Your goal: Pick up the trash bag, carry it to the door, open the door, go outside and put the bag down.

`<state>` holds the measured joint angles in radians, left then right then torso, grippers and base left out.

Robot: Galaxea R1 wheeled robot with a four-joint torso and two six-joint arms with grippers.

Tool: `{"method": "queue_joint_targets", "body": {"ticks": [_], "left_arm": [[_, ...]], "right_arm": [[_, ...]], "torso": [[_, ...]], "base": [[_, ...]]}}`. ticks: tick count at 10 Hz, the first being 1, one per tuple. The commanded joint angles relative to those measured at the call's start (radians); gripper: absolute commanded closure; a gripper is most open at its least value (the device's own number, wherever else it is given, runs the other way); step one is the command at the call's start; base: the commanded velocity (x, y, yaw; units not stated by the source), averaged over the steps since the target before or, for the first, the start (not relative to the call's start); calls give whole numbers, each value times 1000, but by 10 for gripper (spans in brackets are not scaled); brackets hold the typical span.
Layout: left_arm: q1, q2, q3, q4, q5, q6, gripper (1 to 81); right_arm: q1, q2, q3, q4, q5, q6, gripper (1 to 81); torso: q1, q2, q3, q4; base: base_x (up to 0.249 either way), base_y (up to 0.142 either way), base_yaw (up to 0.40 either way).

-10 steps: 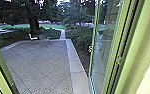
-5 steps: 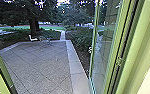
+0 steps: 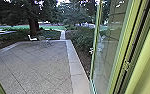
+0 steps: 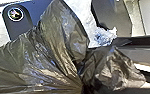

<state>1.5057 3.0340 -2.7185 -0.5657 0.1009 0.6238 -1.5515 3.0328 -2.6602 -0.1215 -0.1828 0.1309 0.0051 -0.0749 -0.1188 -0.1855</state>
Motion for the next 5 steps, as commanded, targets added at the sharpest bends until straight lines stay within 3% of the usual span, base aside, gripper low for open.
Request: {"method": "queue_joint_targets", "body": {"ticks": [1, 5], "left_arm": [[-46, 3, 5, -11, 77, 1, 811], [-46, 3, 5, -8, 76, 2, 811]], "right_arm": [[41, 0, 0, -4, -67, -2, 10], [40, 0, 0, -3, -67, -2, 10]], "torso": [[0, 0, 0, 0], [0, 0, 0, 0]], "base": [[142, 0, 0], [141, 0, 0]]}}
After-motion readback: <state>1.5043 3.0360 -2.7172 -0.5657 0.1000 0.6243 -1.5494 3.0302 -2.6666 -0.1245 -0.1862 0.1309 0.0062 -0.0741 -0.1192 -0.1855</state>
